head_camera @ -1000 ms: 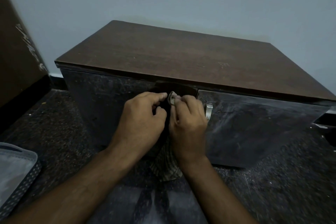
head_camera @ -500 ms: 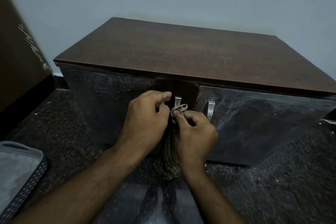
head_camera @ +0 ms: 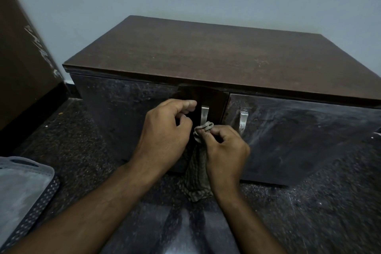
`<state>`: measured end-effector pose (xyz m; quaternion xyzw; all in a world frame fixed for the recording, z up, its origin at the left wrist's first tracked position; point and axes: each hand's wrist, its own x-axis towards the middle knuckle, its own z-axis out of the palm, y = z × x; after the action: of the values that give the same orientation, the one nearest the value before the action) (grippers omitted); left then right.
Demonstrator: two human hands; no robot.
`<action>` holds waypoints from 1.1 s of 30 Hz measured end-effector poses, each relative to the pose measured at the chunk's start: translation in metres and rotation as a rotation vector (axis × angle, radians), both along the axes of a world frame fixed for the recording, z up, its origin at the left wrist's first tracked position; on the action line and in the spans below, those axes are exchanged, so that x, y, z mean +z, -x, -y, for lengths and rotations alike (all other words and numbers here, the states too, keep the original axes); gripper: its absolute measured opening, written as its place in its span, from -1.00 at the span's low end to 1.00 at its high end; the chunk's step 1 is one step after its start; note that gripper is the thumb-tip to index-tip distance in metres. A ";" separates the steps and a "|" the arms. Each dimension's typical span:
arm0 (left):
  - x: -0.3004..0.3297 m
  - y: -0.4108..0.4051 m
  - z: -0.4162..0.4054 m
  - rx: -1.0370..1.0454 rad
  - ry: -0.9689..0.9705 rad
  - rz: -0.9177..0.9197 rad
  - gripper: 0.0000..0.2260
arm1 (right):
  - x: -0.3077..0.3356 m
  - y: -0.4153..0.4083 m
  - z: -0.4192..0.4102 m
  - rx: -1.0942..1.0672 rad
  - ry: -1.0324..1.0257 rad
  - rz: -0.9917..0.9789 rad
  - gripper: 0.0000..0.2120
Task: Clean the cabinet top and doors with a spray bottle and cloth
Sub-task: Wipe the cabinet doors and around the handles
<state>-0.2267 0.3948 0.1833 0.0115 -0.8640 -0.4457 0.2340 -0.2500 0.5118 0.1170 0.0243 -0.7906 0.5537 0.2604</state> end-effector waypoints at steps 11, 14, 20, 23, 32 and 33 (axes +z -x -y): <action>-0.005 0.001 0.003 -0.028 -0.021 -0.012 -0.68 | 0.036 0.007 0.003 -0.041 0.030 0.021 -0.90; -0.007 0.002 0.004 -0.032 -0.036 -0.015 -0.68 | 0.015 -0.002 0.006 -0.052 0.024 -0.053 -0.90; -0.010 0.003 0.005 -0.039 -0.054 -0.014 -0.68 | -0.010 -0.007 0.013 0.084 0.077 0.015 -0.88; -0.010 0.004 0.005 -0.036 -0.063 -0.019 -0.69 | -0.003 -0.003 0.010 0.205 0.187 0.134 -0.74; -0.012 0.004 0.006 -0.051 -0.055 0.002 -0.60 | -0.001 -0.004 0.012 0.184 0.376 0.088 -0.82; -0.013 0.005 0.006 -0.053 -0.054 0.001 -0.59 | -0.005 -0.003 0.009 0.176 0.322 0.055 -0.81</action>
<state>-0.2313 0.3886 0.1705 -0.0048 -0.8517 -0.4750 0.2215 -0.2469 0.5026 0.1122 0.0362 -0.6932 0.6944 0.1896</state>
